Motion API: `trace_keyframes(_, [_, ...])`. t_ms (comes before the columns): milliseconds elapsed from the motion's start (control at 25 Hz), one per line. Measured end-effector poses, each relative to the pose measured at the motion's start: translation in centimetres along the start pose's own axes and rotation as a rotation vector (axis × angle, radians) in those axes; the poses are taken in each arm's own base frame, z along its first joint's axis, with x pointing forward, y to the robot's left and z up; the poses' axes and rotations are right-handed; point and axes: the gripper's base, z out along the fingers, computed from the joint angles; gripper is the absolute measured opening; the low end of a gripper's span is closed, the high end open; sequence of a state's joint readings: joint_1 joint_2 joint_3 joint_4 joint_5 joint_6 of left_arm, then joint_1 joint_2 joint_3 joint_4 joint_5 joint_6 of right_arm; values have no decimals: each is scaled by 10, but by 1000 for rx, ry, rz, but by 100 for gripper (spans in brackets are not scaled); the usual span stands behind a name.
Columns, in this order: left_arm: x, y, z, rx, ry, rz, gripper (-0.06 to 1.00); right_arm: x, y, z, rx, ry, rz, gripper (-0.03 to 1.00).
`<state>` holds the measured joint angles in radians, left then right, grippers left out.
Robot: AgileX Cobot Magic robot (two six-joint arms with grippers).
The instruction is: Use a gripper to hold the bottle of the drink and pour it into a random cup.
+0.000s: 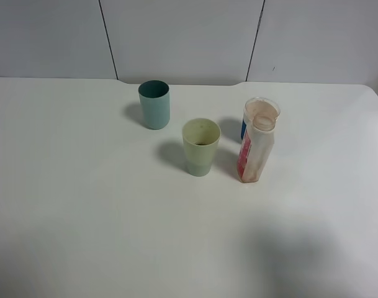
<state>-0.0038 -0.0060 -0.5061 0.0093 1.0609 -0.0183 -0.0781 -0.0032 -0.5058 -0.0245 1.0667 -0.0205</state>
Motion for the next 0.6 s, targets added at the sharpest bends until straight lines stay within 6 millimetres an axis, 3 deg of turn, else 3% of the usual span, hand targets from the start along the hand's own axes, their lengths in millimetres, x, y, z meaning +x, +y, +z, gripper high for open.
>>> trace_keyframes(600, [0, 0, 0, 0, 0, 0, 93, 0, 0, 0, 0, 0, 0, 78])
